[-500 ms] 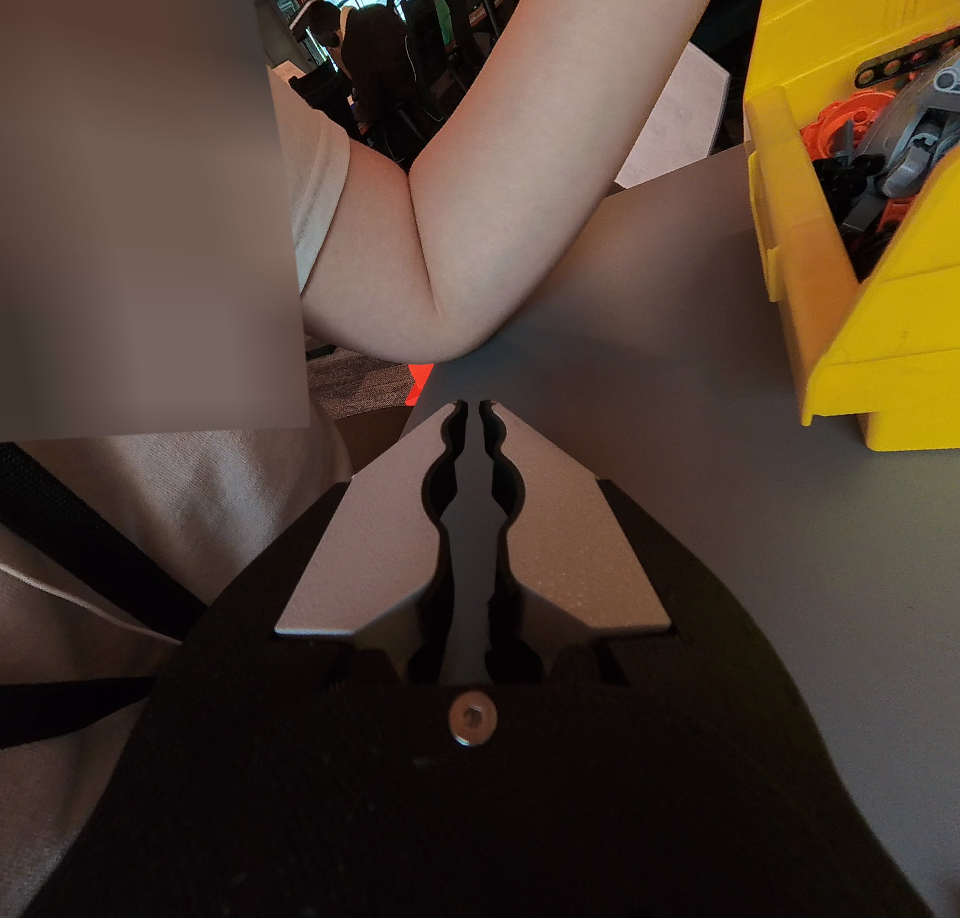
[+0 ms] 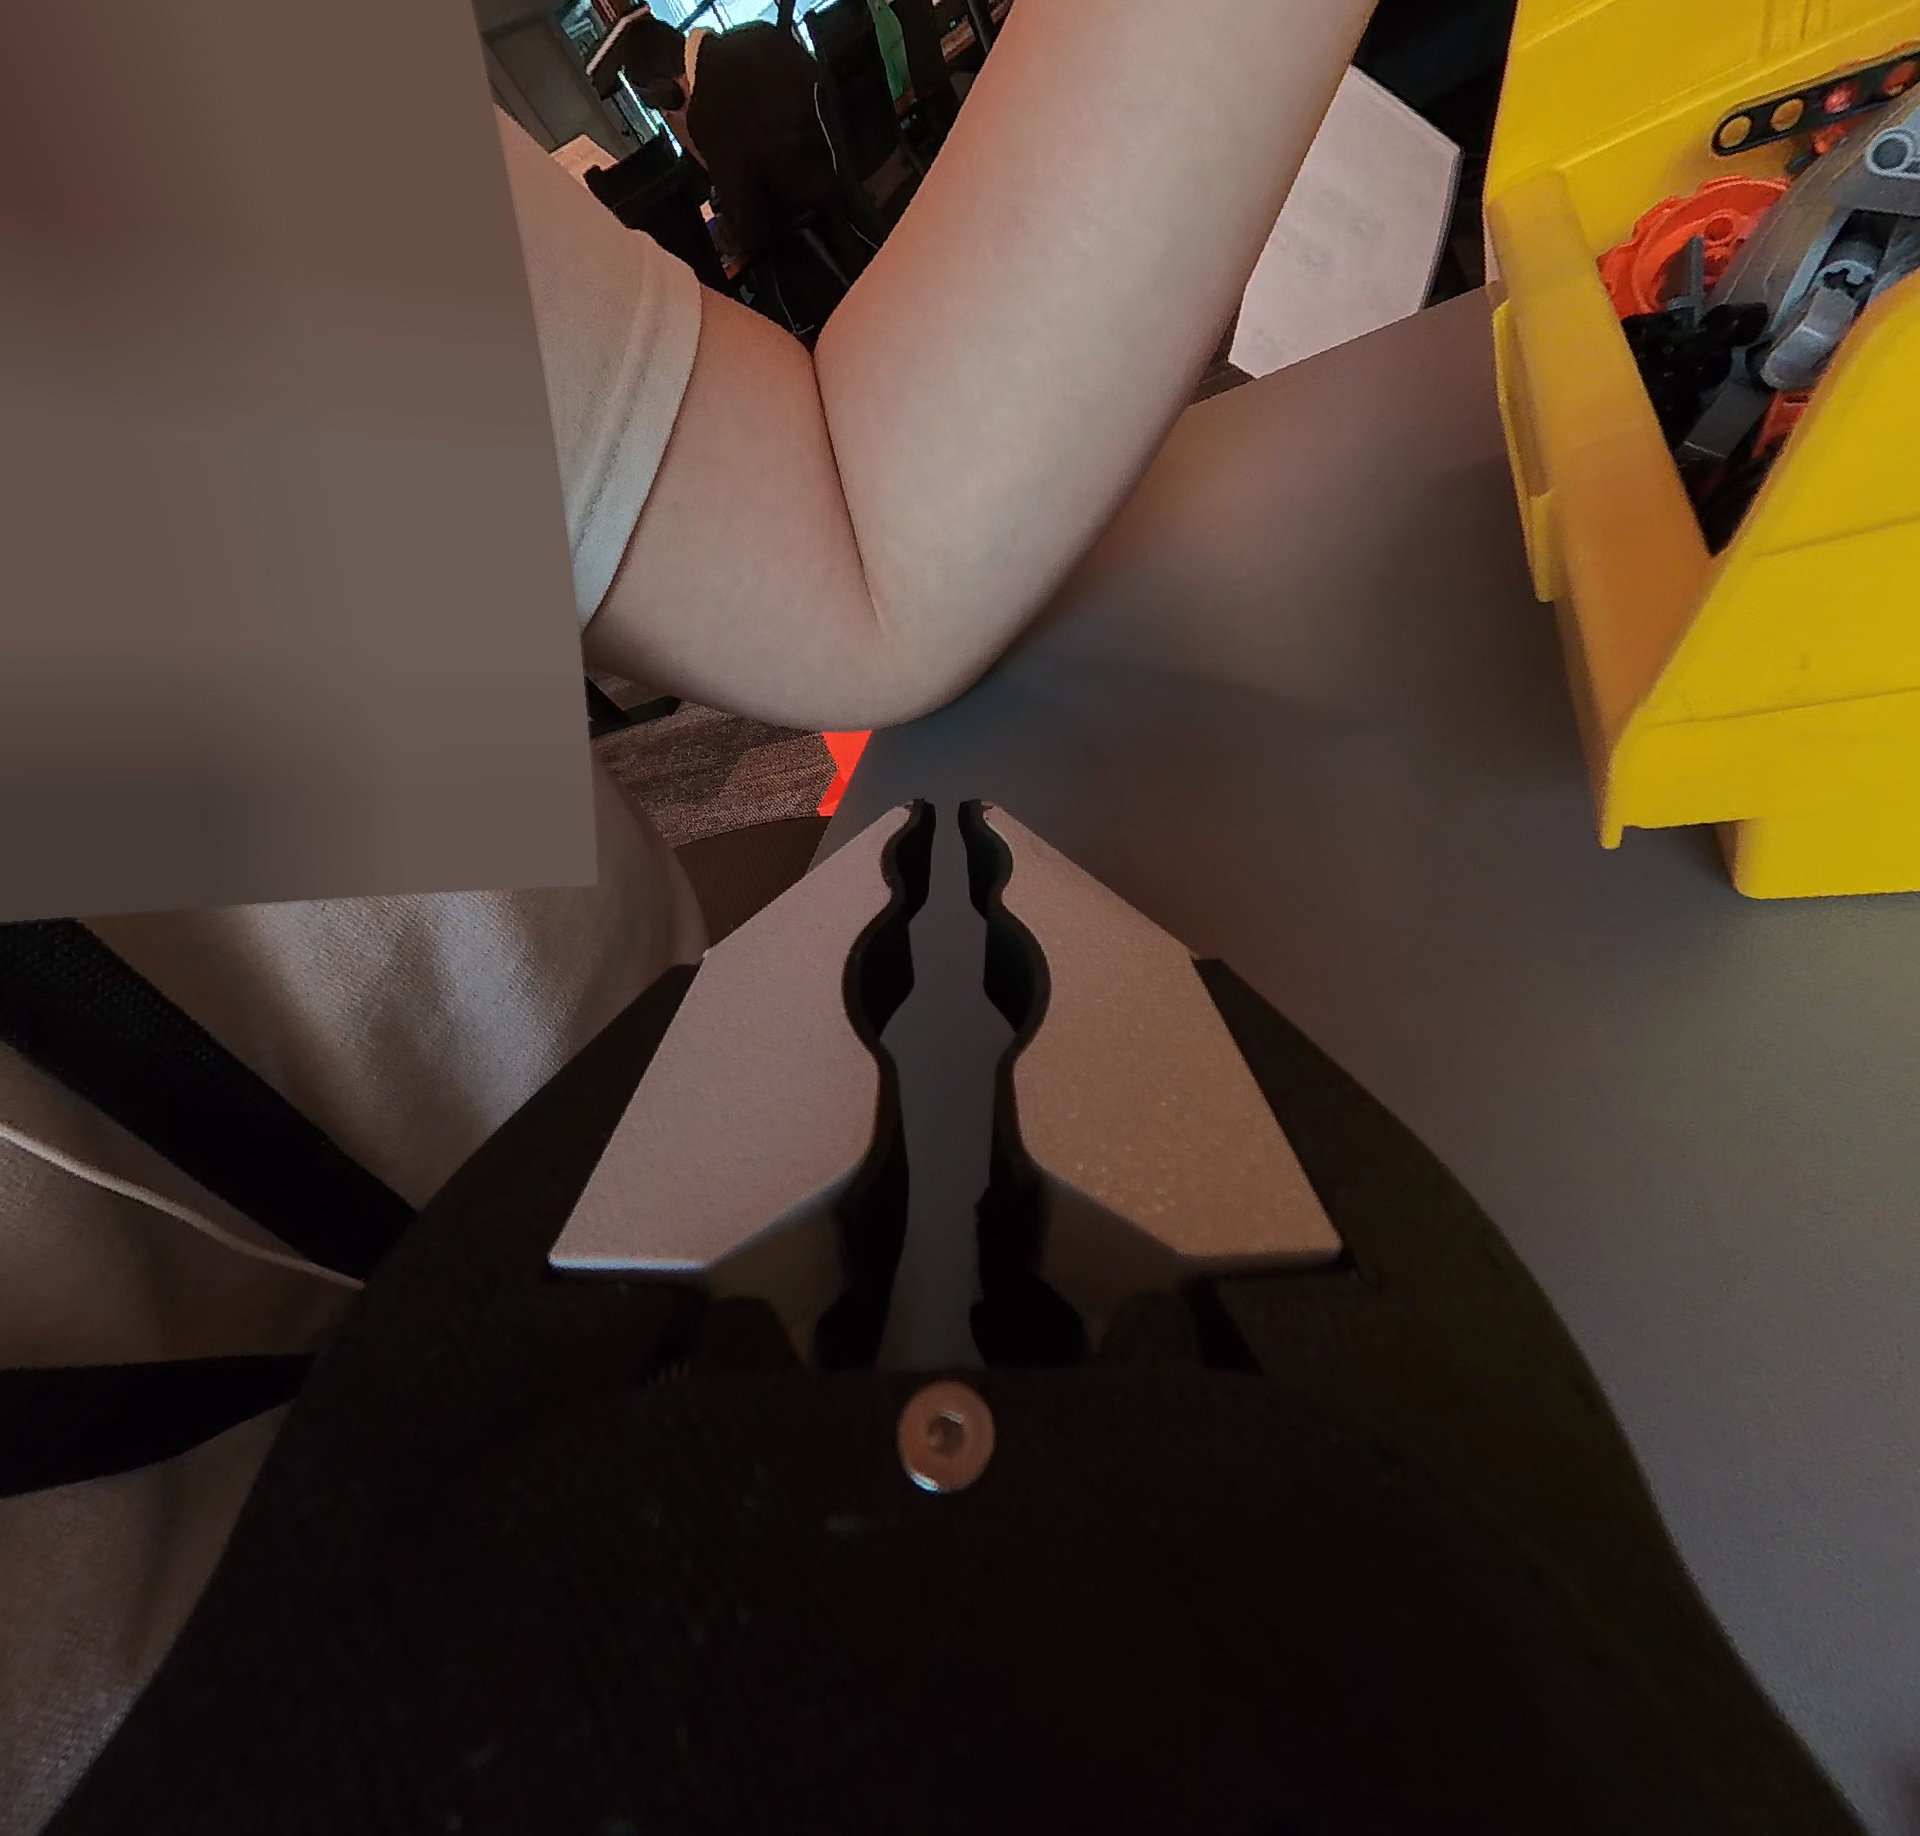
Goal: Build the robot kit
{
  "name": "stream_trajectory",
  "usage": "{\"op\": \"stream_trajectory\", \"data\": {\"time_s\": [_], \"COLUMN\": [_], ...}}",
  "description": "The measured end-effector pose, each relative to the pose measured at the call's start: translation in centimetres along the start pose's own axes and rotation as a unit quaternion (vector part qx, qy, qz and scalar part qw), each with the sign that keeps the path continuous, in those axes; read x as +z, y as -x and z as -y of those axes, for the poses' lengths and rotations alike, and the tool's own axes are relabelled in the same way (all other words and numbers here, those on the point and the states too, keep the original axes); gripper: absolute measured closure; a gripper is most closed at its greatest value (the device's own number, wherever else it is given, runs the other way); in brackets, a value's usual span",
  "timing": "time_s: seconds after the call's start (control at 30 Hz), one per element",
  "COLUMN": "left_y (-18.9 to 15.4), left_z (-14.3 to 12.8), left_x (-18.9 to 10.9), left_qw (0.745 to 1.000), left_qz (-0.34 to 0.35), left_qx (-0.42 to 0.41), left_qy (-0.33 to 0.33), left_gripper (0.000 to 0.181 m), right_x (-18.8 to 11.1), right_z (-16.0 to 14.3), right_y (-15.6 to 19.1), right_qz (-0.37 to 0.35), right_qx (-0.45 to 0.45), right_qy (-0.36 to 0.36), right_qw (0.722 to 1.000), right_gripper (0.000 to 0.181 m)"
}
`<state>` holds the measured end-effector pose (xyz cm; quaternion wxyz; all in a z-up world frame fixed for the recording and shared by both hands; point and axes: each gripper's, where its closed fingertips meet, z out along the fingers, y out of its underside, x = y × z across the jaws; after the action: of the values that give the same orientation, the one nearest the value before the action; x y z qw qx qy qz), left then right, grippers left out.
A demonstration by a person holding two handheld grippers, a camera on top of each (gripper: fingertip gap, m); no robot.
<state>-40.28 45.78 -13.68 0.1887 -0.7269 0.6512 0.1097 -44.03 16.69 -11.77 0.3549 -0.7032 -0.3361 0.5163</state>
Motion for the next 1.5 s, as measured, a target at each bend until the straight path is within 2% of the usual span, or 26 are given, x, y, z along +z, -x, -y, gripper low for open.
{"op": "stream_trajectory", "data": {"time_s": [0.3,0.57,0.73,1.0,1.13,1.23,1.3,1.33,1.37,1.5], "left_y": [-0.3,1.0,1.2,0.5,-0.8,-3.8,-6.2,-7.1,-7.1,-6.4], "left_z": [0.1,-1.6,-1.3,-0.1,0.8,2.5,2.9,2.9,2.8,2.1], "left_x": [-0.1,0.4,0.3,-1.0,-1.8,-1.9,-1.4,-1.1,-0.6,1.2], "left_qw": [1.000,1.000,0.999,1.000,0.999,0.994,0.987,0.984,0.985,0.988], "left_qz": [-0.002,0.014,0.022,-0.002,-0.023,-0.066,-0.112,-0.134,-0.134,-0.110], "left_qx": [0.016,-0.008,-0.011,-0.023,0.000,0.064,0.095,0.101,0.102,0.103], "left_qy": [-0.004,0.024,0.021,-0.017,-0.038,-0.066,-0.065,-0.057,-0.046,-0.011], "left_gripper": [0.156,0.159,0.160,0.162,0.163,0.162,0.159,0.153,0.146,0.147], "right_x": [0.0,0.0,0.0,0.0,0.0,0.0,0.0,0.0,0.0,0.1], "right_z": [0.0,0.0,0.0,0.0,0.0,0.0,0.0,-0.1,-0.1,-0.1], "right_y": [0.0,0.1,0.0,0.1,0.1,0.0,0.0,0.1,0.1,0.1], "right_qz": [0.000,0.001,0.001,0.001,0.001,0.001,0.001,0.001,0.002,0.003], "right_qx": [0.000,0.000,0.000,0.001,0.000,0.001,0.001,0.000,0.000,-0.001], "right_qy": [0.000,0.000,0.000,0.000,0.001,0.000,0.001,0.001,0.002,0.004], "right_qw": [1.000,1.000,1.000,1.000,1.000,1.000,1.000,1.000,1.000,1.000], "right_gripper": [0.177,0.177,0.177,0.177,0.177,0.177,0.177,0.177,0.177,0.177]}}
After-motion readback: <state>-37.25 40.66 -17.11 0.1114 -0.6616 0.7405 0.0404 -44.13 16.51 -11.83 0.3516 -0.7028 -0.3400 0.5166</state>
